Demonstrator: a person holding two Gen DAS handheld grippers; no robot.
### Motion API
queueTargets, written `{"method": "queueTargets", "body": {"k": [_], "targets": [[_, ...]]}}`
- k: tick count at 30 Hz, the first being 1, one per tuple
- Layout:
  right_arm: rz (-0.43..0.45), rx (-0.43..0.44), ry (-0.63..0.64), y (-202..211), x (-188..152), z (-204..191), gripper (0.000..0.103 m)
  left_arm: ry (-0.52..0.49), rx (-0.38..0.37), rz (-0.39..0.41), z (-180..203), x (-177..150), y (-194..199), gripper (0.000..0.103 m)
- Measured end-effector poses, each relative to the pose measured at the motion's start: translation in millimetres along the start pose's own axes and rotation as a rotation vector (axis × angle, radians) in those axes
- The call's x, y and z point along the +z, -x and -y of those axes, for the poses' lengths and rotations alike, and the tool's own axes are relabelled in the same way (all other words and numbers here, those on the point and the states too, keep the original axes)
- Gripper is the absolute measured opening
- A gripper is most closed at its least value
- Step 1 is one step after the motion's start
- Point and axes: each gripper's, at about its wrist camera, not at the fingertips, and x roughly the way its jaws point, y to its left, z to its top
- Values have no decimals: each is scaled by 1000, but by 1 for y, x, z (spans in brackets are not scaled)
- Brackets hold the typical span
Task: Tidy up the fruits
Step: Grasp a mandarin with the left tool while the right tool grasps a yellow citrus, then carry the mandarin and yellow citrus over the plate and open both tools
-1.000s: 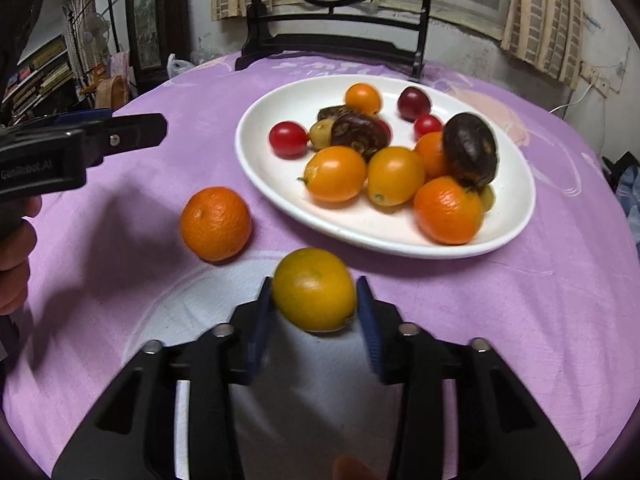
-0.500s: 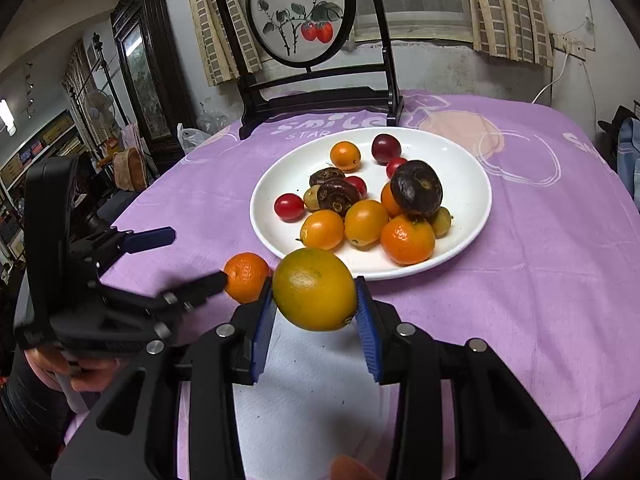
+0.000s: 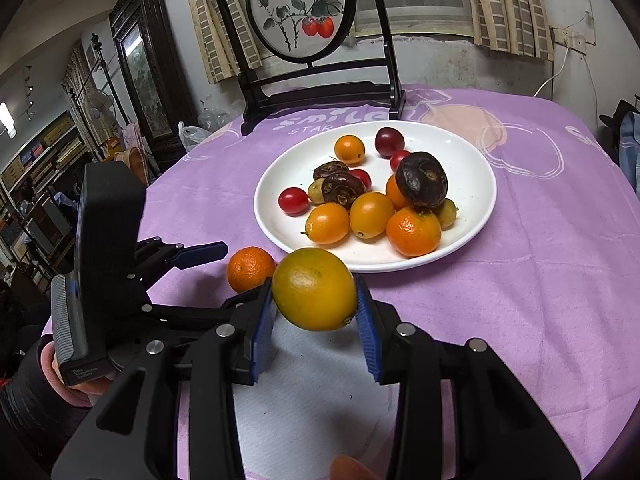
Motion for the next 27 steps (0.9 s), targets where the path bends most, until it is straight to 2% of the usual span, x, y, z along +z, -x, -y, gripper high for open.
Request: {"method": "queueTargets", "body": {"k": [4,6,7,11,16,27], "targets": [[-3,0,1,-1,0,0,39,-10,-6,-13,3,-1,-3,60],[-2,-2,1,-1,0,0,39,-18,1,-25,4,-3,-5,48],[0,-5,2,0,0,0,39,-20,-7,-32,5,-4,-6,46],[10,-12,-5,2,0,2,39,-25,0,-31,7,-6,-4,45],[5,-7,-6,1,-3,-1,39,13,-30,-37,3,-5,2,44],[50,6,32,5,-4,-12,39,74,-59,77,-2,2,44,44]]}}
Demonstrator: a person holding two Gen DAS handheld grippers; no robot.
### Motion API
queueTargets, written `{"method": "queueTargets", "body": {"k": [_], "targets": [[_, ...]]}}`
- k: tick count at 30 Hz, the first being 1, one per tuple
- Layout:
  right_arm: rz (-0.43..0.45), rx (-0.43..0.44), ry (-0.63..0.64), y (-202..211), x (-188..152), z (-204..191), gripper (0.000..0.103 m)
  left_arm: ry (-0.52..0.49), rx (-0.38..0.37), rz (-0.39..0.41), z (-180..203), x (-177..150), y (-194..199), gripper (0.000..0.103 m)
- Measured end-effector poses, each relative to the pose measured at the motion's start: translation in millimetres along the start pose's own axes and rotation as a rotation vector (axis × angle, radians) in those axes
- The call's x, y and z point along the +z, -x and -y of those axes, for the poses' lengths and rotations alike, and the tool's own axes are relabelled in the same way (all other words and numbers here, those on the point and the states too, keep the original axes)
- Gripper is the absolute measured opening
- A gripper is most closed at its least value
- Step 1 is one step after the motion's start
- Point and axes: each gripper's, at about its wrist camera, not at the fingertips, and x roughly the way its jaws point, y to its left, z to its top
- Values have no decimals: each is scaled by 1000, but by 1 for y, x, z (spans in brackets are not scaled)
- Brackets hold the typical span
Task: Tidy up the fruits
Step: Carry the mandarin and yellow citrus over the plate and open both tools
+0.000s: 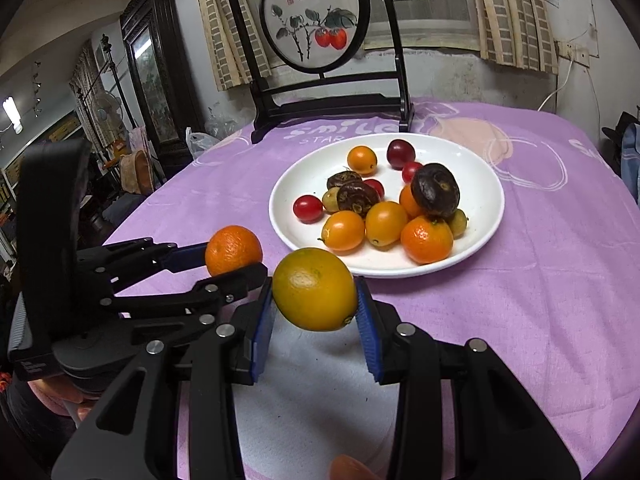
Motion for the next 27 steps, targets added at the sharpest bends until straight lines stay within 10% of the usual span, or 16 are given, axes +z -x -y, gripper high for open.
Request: {"method": "queueTargets", "body": {"k": [15,27], "targets": [[75,-54,-68,-16,39,8,39,-21,11,71,-12,25,15,44],[75,-167,-90,-83,104,46,39,51,55,46,-38,105,-68,44]]}}
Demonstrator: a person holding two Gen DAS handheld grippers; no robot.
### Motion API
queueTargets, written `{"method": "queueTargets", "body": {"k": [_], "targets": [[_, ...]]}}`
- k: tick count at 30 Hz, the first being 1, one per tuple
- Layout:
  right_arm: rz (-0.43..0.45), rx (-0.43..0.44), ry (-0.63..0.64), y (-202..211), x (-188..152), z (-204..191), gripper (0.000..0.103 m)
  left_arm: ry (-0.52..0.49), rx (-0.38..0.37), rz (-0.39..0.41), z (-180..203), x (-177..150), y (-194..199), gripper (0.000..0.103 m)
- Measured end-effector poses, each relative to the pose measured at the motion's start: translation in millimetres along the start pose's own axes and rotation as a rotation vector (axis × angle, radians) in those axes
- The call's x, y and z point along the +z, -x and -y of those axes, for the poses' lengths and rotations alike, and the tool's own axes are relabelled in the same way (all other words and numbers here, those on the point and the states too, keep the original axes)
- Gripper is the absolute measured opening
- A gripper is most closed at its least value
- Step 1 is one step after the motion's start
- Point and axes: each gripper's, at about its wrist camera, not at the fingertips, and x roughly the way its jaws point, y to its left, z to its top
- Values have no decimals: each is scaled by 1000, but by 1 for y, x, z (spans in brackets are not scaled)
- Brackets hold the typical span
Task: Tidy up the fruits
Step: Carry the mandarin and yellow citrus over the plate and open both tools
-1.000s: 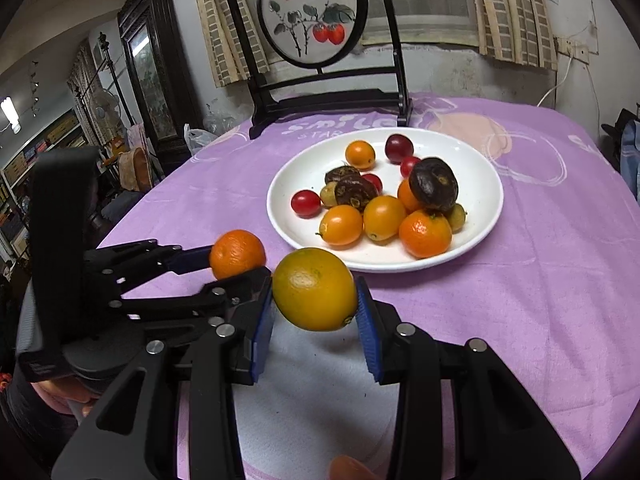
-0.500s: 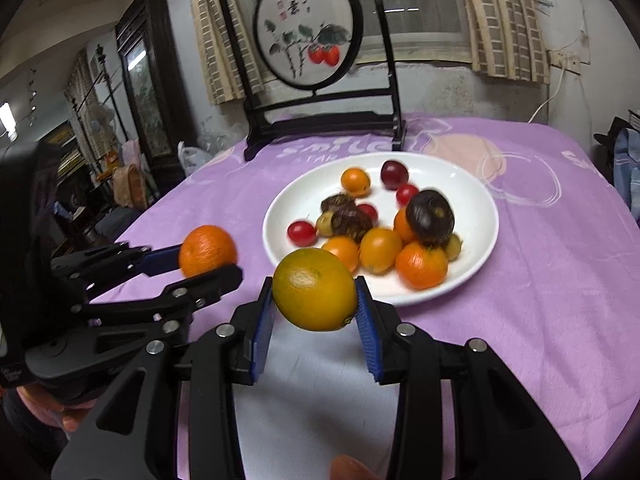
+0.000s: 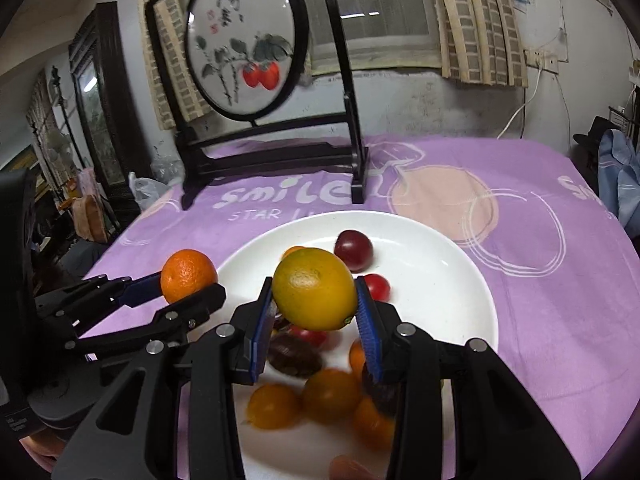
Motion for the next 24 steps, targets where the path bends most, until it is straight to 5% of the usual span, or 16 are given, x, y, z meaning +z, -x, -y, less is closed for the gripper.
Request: {"method": "queueTargets", "body": {"k": [14,17,19,21,22,23,24], "targets": [[-83,-49,-17,-40,3,23,40,12,13,-65,2,14,-61,44],[-92,-51,10,-42,2,22,60,26,32,-83,1,14,-68,46],[-85,-53,13,-31,4,21,61,24,52,-82,2,14,-64,53],[-72,-42,22,-15,5,18,64,20,93,-44,1,15,-46,81],[-62,-43,32,-3,5,16,68,18,105,-27,0,15,-37,85],[-50,-41,41,11,3,14,73,16,114,-11,0,15,-26,90],[-43,-38,45,19,2,13,91,9,114,-1,0,14,-10,92]]}}
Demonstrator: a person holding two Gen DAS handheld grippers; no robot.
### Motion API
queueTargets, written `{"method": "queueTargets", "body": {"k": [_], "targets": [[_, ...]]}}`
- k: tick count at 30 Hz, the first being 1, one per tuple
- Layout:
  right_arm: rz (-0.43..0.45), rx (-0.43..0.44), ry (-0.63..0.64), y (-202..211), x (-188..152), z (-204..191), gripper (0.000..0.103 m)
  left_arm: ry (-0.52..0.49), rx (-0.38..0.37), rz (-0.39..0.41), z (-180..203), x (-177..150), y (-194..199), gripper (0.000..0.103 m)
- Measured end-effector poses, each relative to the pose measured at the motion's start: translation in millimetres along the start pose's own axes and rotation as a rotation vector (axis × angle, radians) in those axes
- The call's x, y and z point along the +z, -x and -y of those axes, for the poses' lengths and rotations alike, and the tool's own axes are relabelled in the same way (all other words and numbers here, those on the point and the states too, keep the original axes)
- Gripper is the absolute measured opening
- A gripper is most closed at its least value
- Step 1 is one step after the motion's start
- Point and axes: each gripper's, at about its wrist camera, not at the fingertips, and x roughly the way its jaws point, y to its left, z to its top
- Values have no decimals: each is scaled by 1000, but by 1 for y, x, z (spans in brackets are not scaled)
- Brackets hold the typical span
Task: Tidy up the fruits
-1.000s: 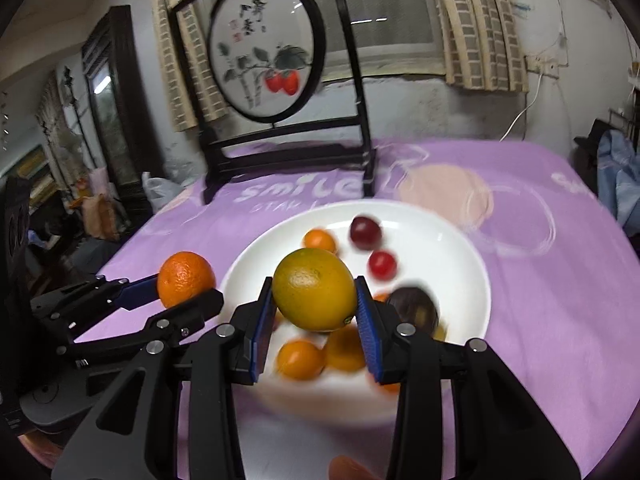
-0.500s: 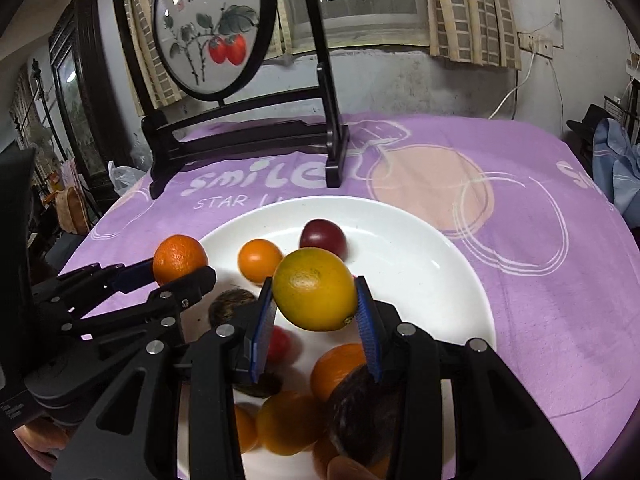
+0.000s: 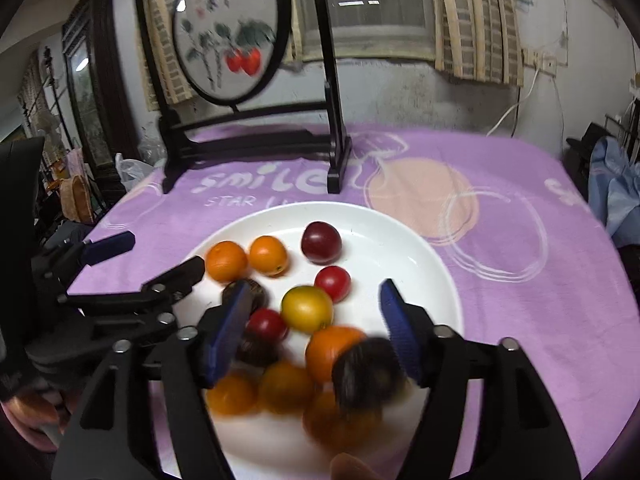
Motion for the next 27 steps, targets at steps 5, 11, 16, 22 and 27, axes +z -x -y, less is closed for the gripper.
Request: {"method": "queueTargets", "body": {"k": [5,11,16,22,27], "targets": [[57,42,46,66,-35,-7,102,-11,-31,18,-5,-30,61,100],[52,89,124,107,-101,-10,102,-5,-45,4,-10,-99,115,101],[-4,62,138,117,-137,-5,102,20,-30,7,-16,-141,133,101],[15,59,127,133,-155,0,102,-9,-33,-2,-13,-155,135,101],[15,37,156,134,-160,-5,102,-44,-15,16,-7,-156,138,101]]}}
